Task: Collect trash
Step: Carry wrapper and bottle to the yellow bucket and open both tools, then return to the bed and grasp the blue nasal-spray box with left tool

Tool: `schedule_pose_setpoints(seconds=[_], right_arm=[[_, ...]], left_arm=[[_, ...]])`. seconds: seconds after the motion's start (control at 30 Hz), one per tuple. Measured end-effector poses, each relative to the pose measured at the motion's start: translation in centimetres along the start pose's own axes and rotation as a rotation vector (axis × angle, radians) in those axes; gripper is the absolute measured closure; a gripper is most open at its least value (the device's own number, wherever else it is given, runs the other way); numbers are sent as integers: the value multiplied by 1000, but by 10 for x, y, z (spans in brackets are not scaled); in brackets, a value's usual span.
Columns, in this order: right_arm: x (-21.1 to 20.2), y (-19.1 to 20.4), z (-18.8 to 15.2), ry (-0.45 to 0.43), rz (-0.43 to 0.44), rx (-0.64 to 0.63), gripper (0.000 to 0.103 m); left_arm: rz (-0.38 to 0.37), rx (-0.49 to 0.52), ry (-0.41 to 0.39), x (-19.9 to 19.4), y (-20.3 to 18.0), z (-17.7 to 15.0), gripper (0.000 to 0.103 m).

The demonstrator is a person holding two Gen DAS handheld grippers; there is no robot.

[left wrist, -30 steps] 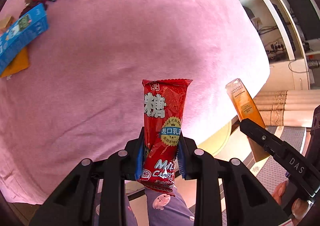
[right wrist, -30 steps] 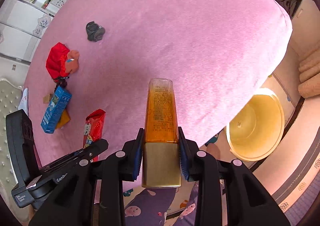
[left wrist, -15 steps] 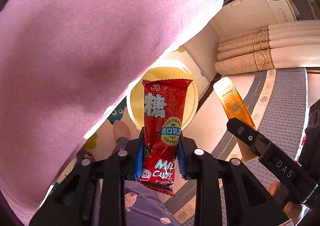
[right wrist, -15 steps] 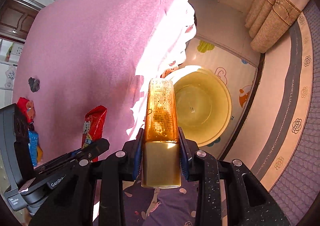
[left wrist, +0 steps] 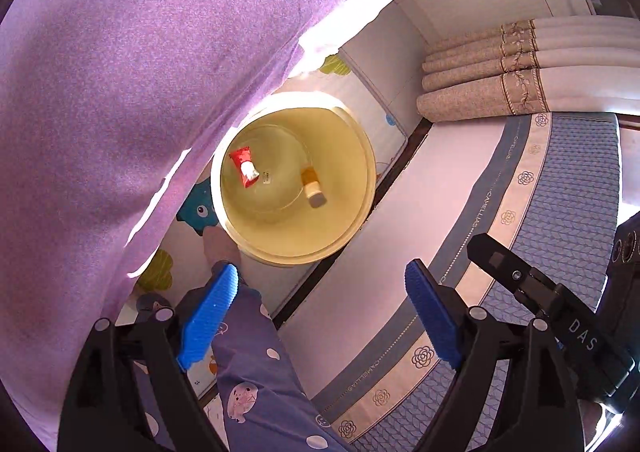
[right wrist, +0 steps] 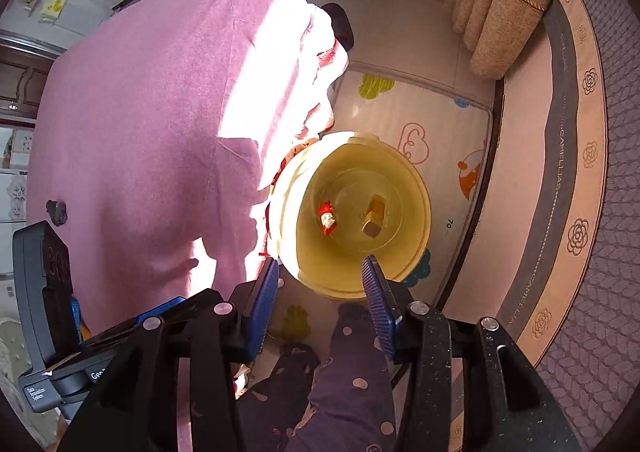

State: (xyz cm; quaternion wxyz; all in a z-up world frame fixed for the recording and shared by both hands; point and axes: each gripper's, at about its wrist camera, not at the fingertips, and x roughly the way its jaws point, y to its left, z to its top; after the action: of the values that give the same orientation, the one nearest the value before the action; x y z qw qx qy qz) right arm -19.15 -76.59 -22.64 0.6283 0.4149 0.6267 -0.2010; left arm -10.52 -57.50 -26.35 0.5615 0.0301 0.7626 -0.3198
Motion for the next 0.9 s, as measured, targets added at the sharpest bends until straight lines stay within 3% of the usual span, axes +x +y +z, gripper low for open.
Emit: schedule_pose_setpoints(seconds=[0.23, 0.43, 0.67, 0.9], right_arm=[[-2, 28, 3, -6, 8, -54, 59], [1, 81, 2, 1, 20, -162, 59], [11, 174, -14, 22, 52, -333, 59], [29, 287, -58, 63, 93, -546, 59]], left_arm=[[-27, -32, -37, -24, 21, -3, 16], [-11, -111, -120, -65, 68, -11, 16], [21, -235, -223, -119, 148, -31, 16], [102, -328, -347, -177, 232, -71, 16]])
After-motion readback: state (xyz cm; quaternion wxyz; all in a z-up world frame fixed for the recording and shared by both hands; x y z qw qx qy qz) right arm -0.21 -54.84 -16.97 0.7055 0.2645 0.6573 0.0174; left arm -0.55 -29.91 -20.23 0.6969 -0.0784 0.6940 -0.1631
